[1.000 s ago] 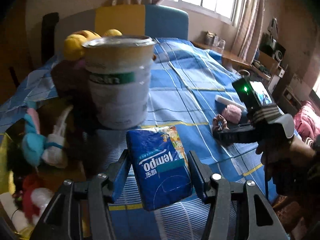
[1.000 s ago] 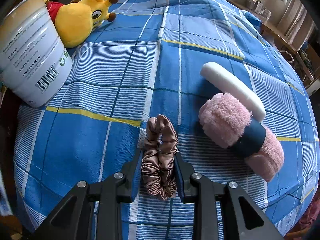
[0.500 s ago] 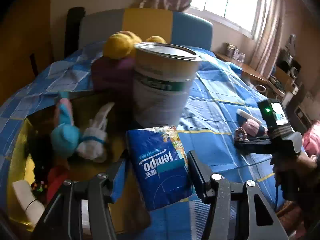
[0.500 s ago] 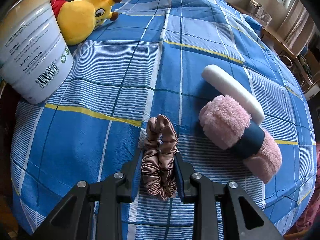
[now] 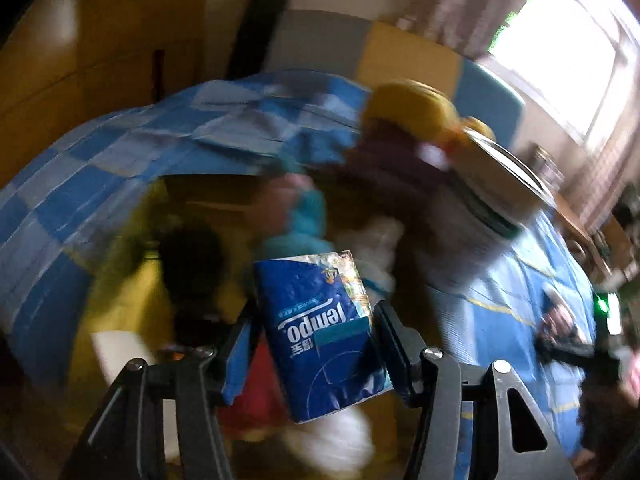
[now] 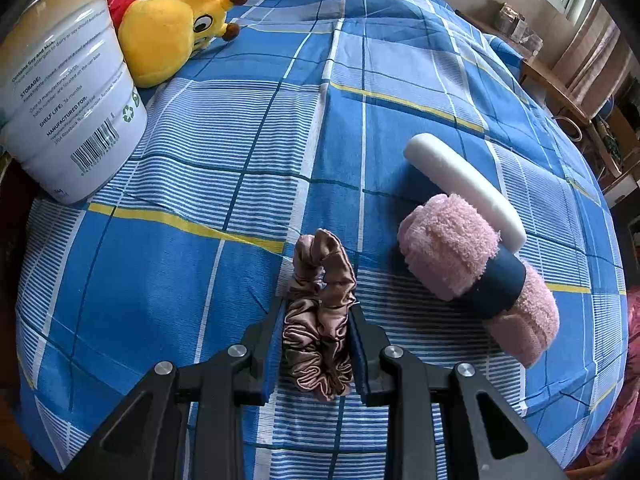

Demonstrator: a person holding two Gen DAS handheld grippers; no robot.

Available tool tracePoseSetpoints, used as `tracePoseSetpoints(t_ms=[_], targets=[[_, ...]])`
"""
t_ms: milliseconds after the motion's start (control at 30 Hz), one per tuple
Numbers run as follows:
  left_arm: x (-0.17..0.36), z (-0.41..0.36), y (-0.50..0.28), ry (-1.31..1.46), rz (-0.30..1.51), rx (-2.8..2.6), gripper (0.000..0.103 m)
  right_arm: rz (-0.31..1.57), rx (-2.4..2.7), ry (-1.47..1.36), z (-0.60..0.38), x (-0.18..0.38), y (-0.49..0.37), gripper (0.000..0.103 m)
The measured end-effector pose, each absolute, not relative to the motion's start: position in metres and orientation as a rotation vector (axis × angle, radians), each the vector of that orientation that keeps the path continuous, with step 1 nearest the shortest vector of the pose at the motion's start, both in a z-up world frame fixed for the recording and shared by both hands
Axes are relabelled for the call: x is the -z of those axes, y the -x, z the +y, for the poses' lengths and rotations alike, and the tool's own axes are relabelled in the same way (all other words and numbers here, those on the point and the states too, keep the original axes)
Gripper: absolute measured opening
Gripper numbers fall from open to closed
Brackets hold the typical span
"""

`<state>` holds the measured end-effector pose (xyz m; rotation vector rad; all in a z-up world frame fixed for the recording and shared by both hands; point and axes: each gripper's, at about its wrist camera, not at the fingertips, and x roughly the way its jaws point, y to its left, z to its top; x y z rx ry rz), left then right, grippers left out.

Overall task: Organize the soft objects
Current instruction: 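Carry the tissue pack with the left tool and release it into the gold tray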

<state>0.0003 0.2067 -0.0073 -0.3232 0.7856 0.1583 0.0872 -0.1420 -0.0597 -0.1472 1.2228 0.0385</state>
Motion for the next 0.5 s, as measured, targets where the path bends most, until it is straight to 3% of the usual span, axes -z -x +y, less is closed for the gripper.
tracePoseSetpoints(t_ms=[300, 500], targets=[[0.036, 0.287, -0.017, 0.426, 0.871, -0.33, 0.059, 1.223, -0.039, 0.15, -0.142, 0.06, -0.087, 0.029], [0.044, 0.291, -0.02, 0.396, 0.881, -0.372, 0.07, 1.223, -0.039, 0.15, -0.142, 0.06, -0.087, 0.029]])
